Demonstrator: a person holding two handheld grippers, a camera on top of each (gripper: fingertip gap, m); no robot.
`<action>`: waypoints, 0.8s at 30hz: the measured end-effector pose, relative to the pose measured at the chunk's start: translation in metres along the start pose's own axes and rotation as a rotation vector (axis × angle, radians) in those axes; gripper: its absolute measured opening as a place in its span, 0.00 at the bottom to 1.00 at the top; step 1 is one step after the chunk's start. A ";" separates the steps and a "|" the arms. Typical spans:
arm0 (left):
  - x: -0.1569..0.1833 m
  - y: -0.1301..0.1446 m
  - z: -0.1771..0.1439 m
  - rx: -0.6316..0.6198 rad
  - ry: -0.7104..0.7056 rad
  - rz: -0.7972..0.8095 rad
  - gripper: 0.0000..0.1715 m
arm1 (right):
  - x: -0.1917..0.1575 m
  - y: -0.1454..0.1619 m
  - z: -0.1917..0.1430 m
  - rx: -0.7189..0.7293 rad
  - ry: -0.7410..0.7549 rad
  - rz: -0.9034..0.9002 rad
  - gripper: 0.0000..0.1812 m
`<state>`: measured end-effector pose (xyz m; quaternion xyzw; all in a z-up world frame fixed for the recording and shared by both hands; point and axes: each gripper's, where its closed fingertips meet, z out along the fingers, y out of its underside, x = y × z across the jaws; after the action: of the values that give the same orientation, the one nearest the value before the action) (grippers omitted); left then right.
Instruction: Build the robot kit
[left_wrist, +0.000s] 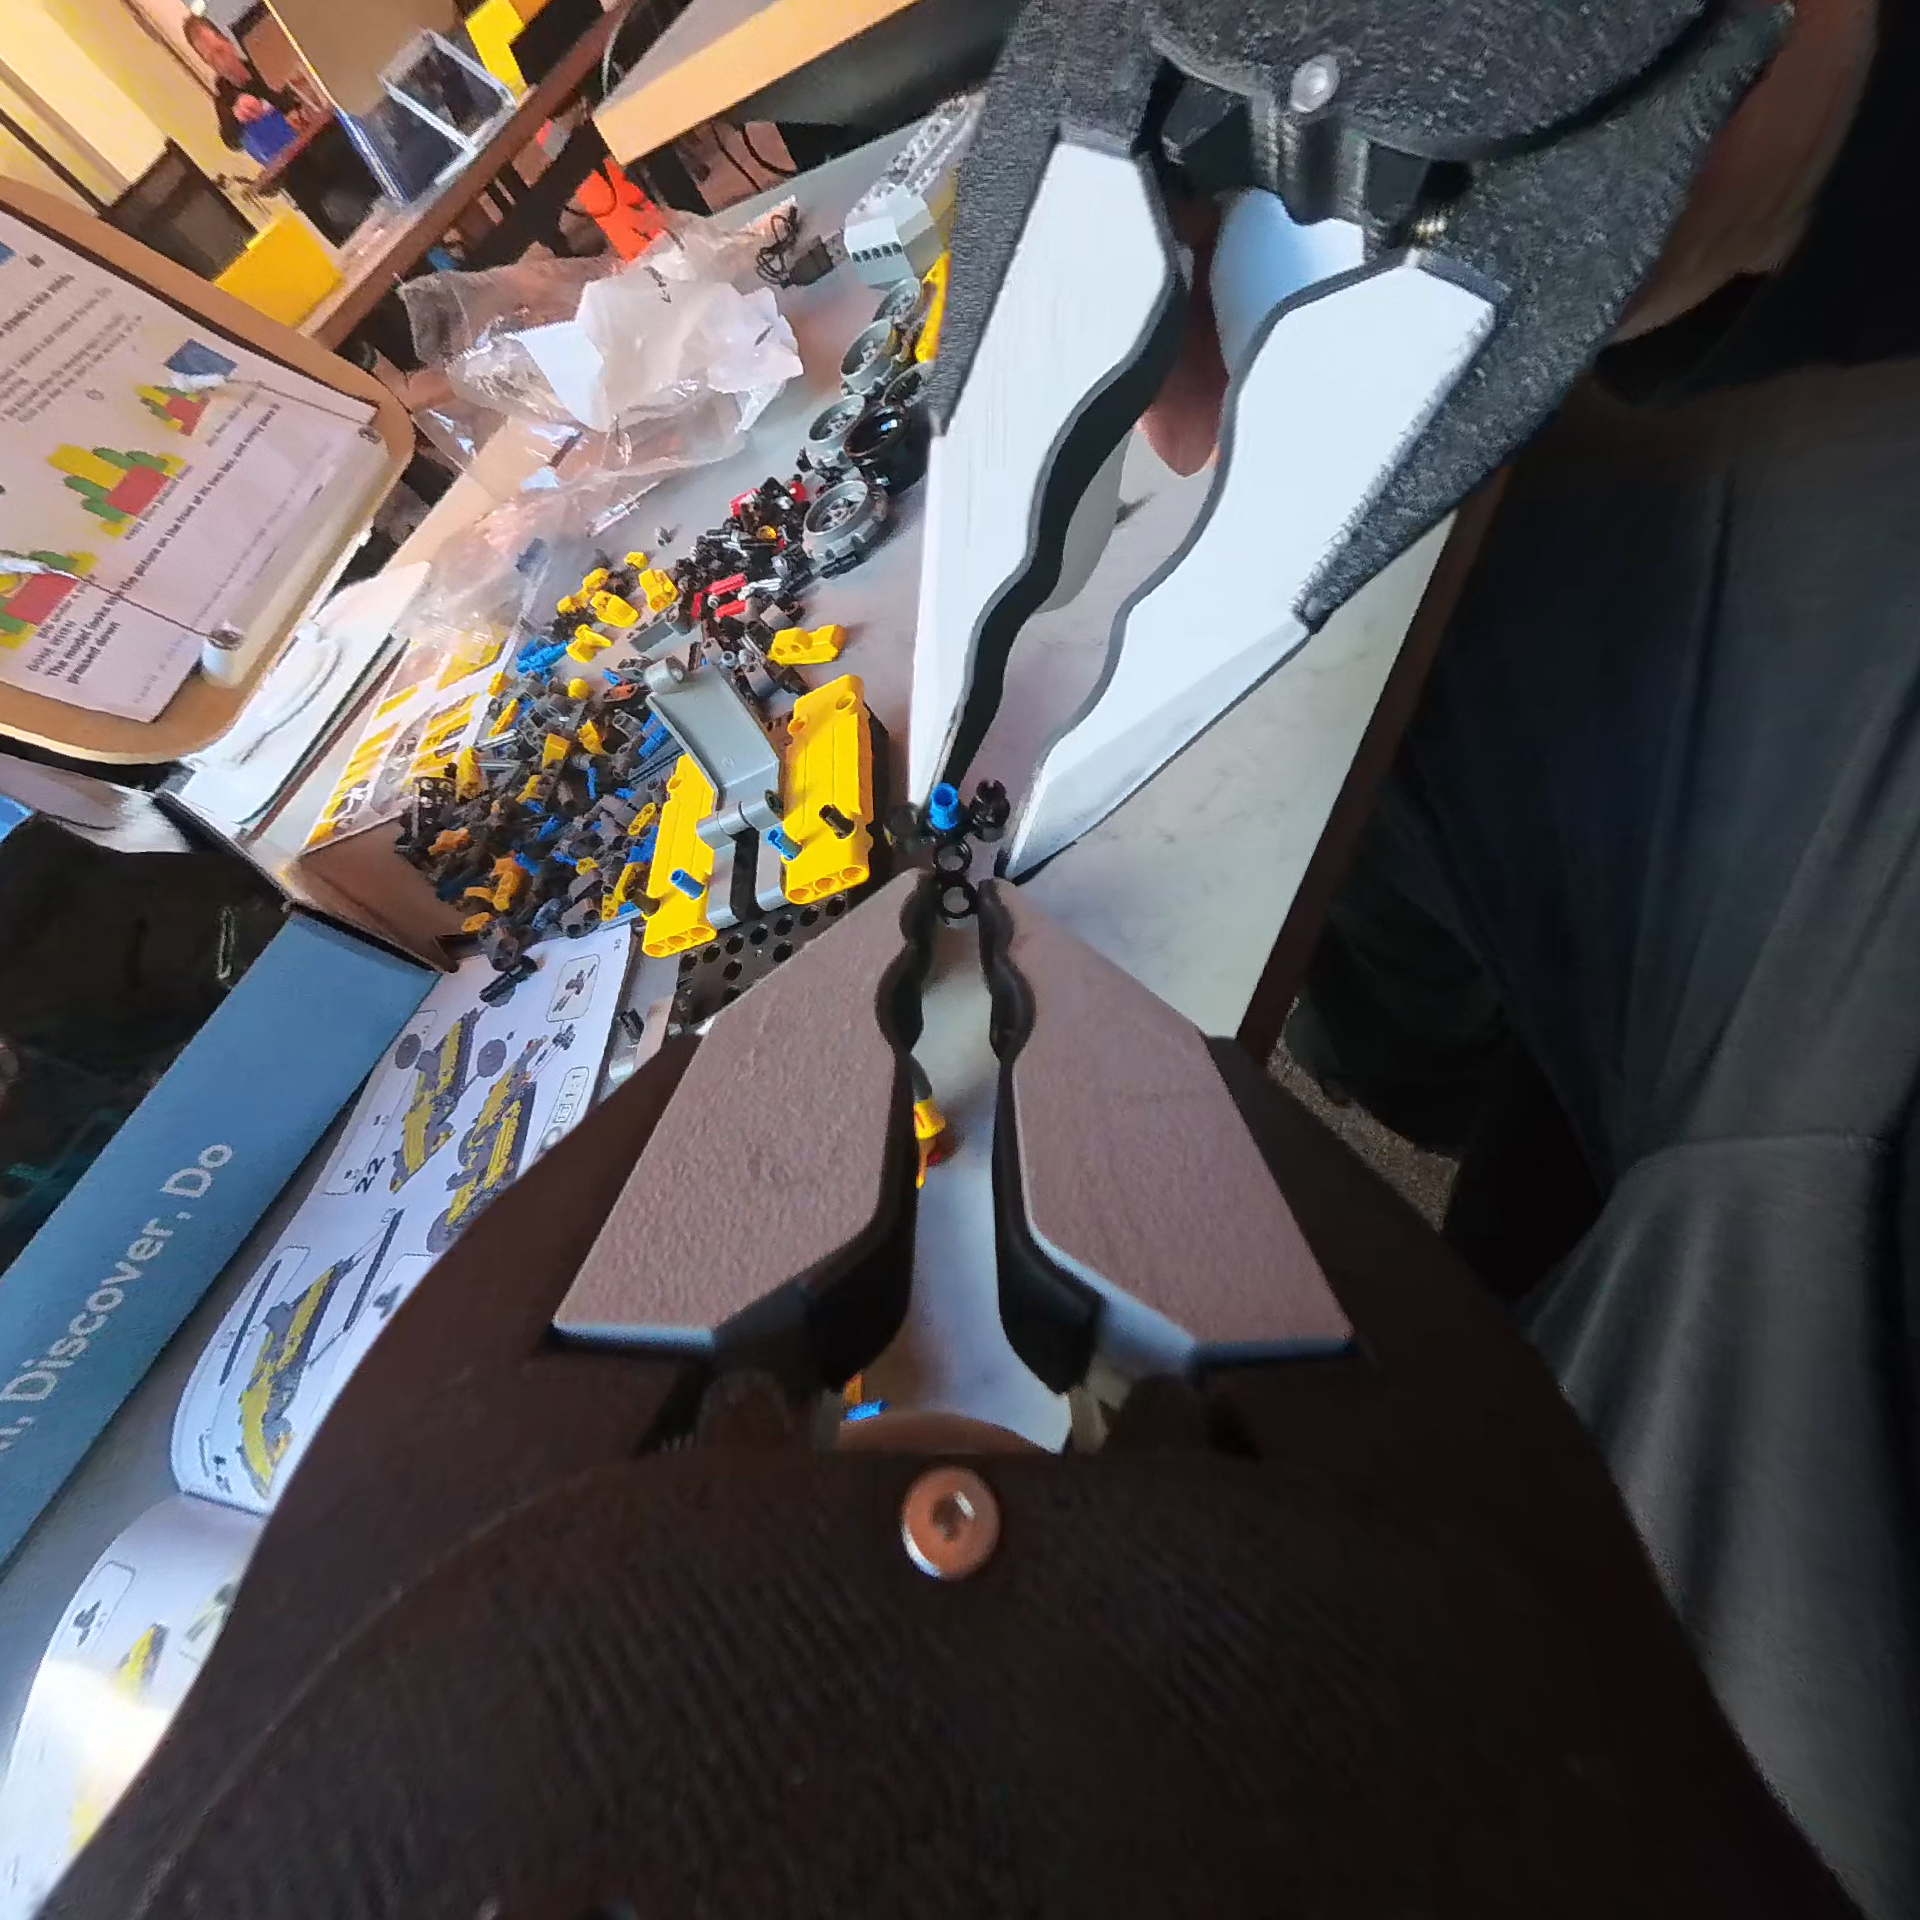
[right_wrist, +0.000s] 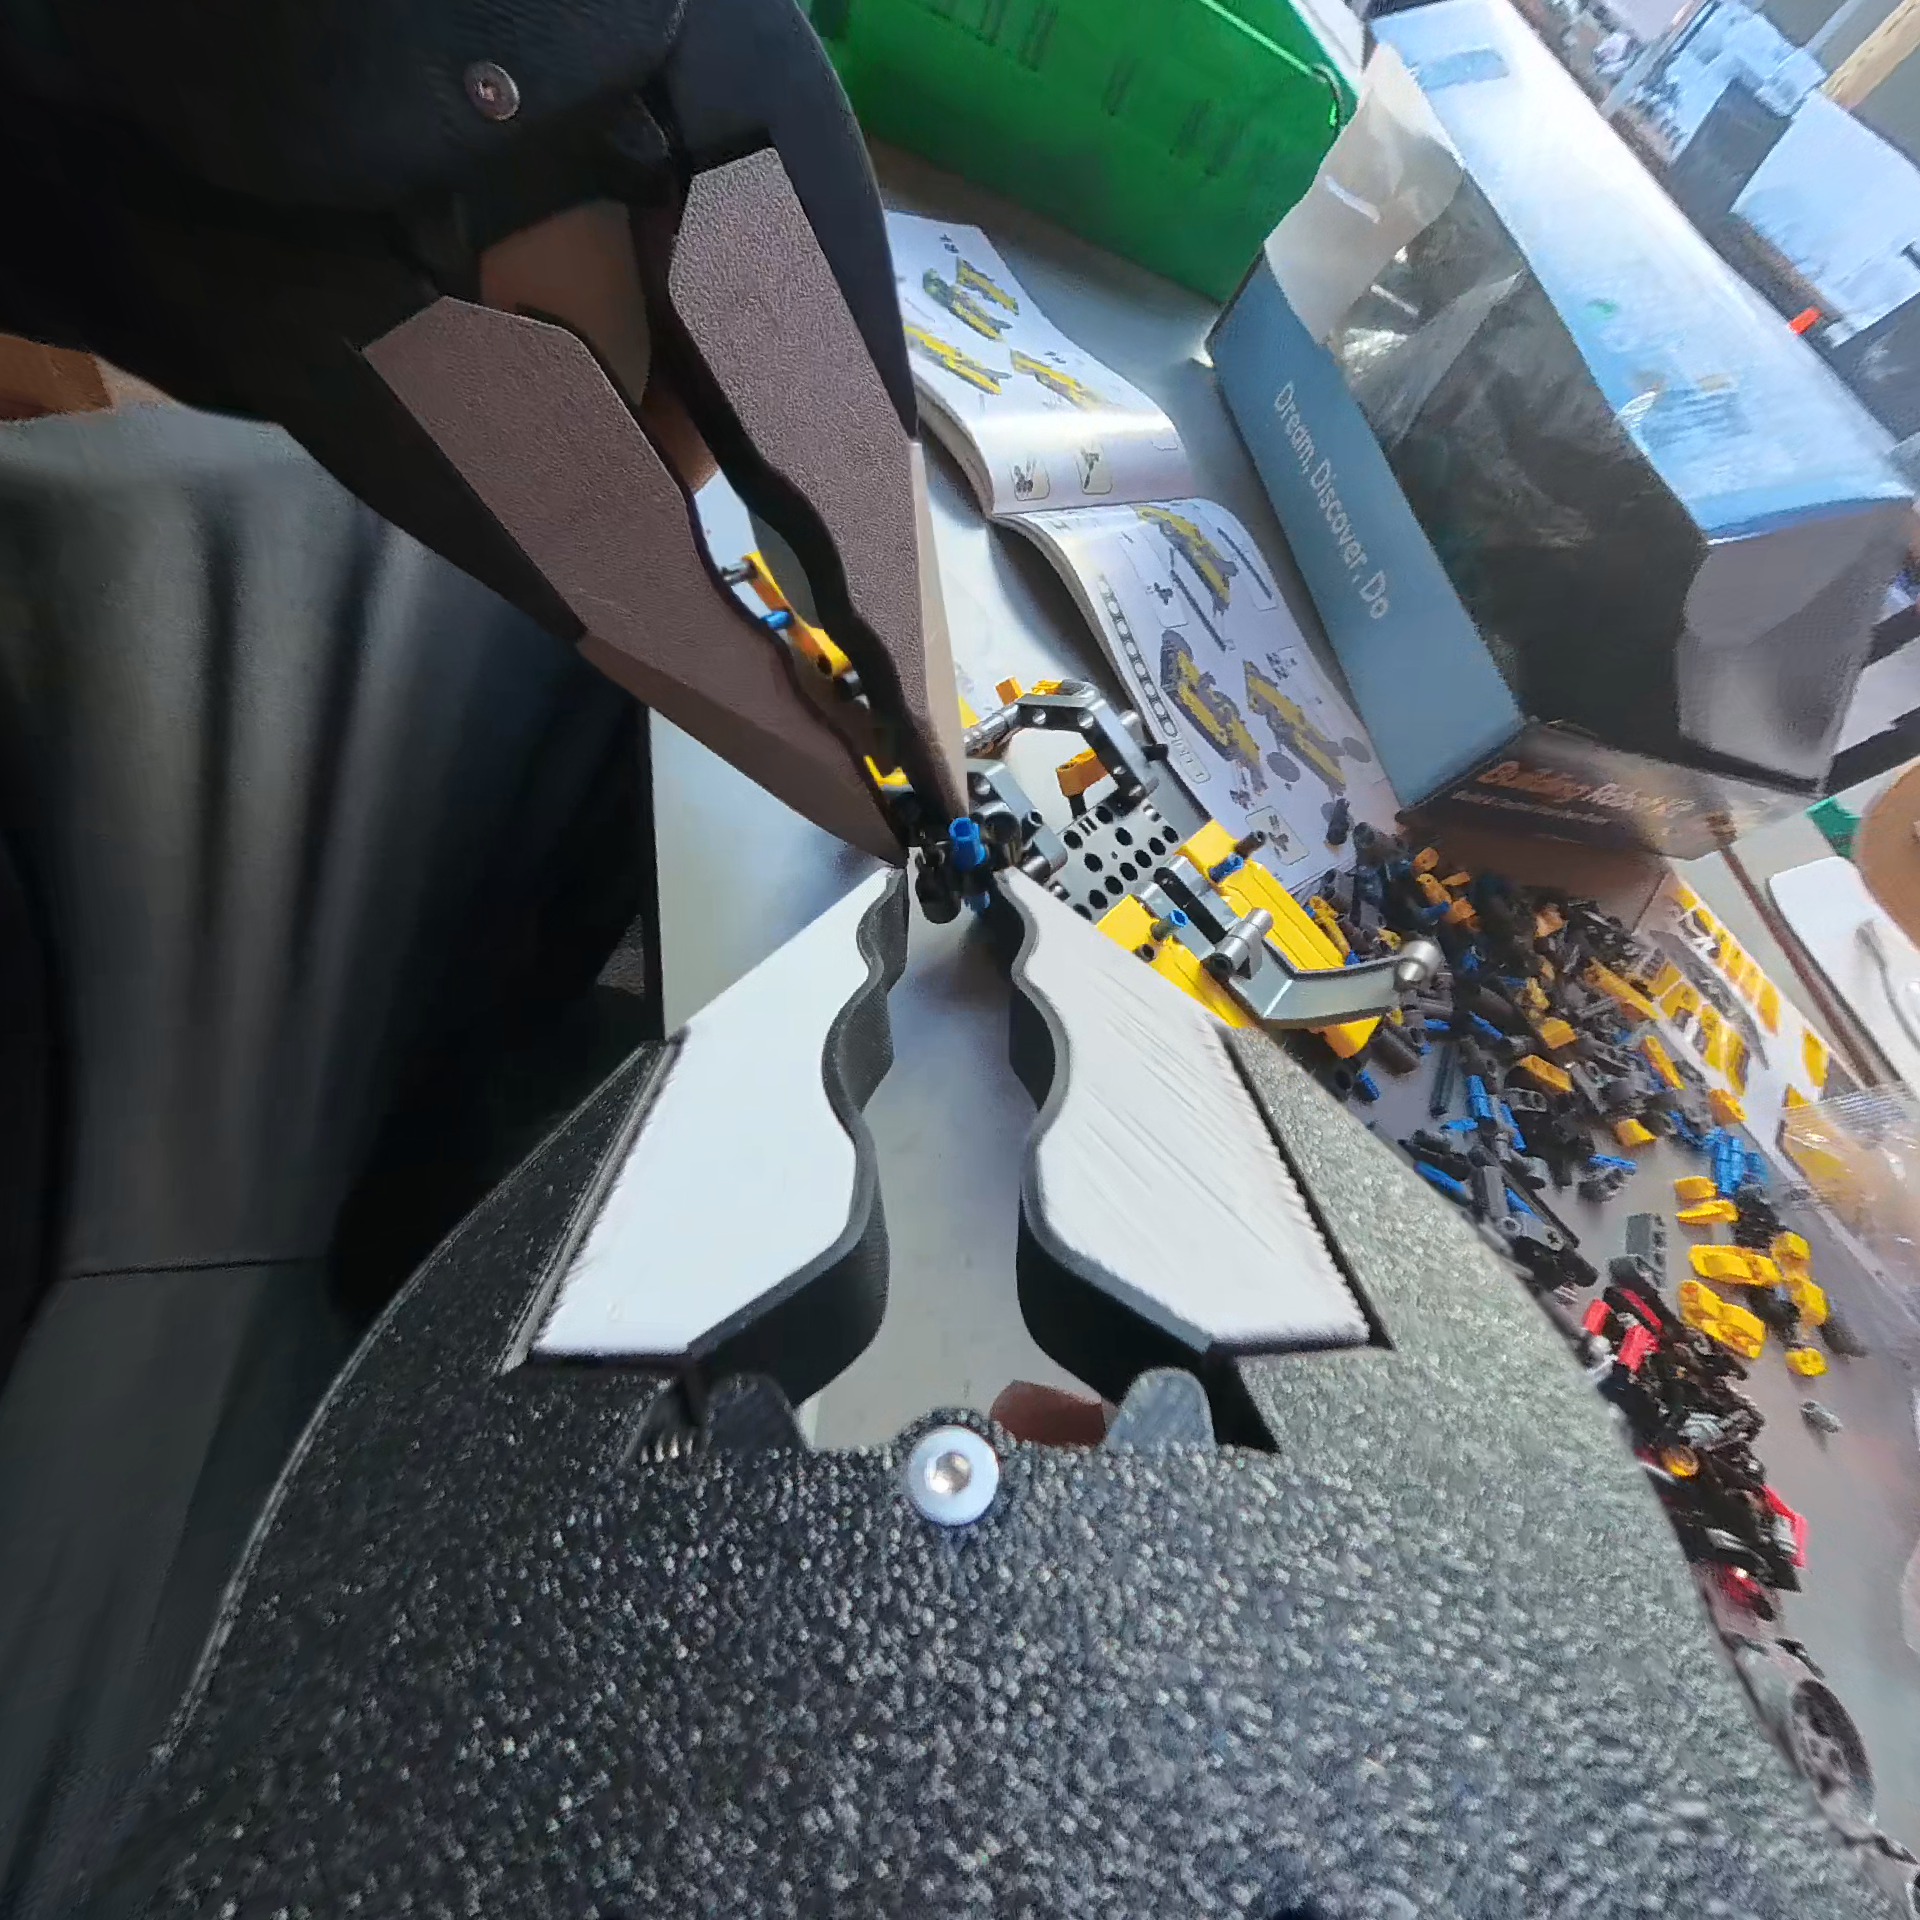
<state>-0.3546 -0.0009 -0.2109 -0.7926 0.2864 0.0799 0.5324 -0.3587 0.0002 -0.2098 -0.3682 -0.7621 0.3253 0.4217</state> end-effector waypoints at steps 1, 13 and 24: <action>0.000 -0.001 0.000 0.011 -0.001 -0.014 0.02 | 0.000 -0.001 -0.001 0.006 0.011 -0.008 0.08; -0.003 -0.003 -0.004 0.080 -0.036 -0.088 0.03 | 0.004 -0.007 0.000 0.034 0.040 -0.021 0.07; -0.014 -0.003 -0.009 0.146 -0.059 -0.223 0.05 | 0.017 -0.016 0.003 0.159 0.103 0.077 0.06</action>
<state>-0.3660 -0.0030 -0.1985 -0.7758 0.1856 0.0226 0.6026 -0.3724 0.0055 -0.1913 -0.3788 -0.6963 0.3814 0.4756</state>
